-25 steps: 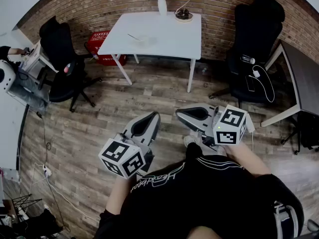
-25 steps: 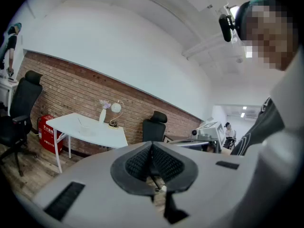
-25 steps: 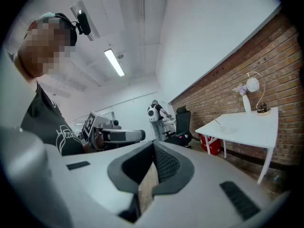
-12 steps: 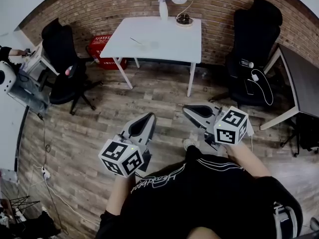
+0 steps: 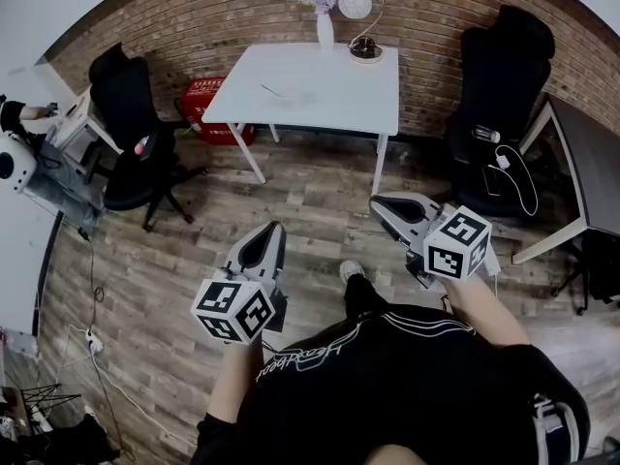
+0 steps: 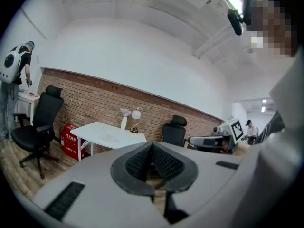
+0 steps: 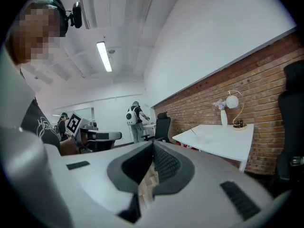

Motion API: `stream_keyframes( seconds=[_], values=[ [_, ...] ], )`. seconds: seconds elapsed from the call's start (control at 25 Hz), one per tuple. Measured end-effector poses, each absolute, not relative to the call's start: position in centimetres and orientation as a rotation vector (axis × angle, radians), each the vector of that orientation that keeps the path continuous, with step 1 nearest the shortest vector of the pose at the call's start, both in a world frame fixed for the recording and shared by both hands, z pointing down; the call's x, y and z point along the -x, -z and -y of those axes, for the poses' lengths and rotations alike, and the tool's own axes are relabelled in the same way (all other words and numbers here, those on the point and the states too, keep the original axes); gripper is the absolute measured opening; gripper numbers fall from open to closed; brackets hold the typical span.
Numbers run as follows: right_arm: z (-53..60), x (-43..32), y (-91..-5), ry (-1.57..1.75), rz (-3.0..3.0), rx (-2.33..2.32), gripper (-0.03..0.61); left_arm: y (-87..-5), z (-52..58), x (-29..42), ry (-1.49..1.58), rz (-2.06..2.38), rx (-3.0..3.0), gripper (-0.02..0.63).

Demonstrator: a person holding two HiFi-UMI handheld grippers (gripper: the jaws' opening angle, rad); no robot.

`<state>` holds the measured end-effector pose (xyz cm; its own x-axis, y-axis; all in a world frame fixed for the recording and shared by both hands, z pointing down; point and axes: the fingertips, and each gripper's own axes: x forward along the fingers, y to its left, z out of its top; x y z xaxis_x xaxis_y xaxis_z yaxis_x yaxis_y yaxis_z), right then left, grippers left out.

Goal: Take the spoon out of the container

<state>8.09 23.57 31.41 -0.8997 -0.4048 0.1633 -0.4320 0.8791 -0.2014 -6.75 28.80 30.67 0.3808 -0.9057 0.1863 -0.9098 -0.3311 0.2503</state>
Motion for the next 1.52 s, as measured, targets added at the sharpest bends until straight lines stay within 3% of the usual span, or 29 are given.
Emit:
stream_keyframes(
  seconds=[0.36,1.04,1.52],
  values=[
    [-15.1,-7.0,-33.5,-0.408,2.907,-0.732,-0.003,-32.1,-22.0,9.3,-0.023,1.668,-2.25,0.008],
    [9.3,-3.9,-36.0,-0.508,2.883,-0.702,-0.003,-32.8,2.8,11.0,-0.033,1.615,-2.28,0.008],
    [14.9,-2.0,-36.1,-0.501,2.91,-0.617,-0.003,-33.8,8.3,12.2,-0.035,1.611,-2.24,0.008]
  ],
)
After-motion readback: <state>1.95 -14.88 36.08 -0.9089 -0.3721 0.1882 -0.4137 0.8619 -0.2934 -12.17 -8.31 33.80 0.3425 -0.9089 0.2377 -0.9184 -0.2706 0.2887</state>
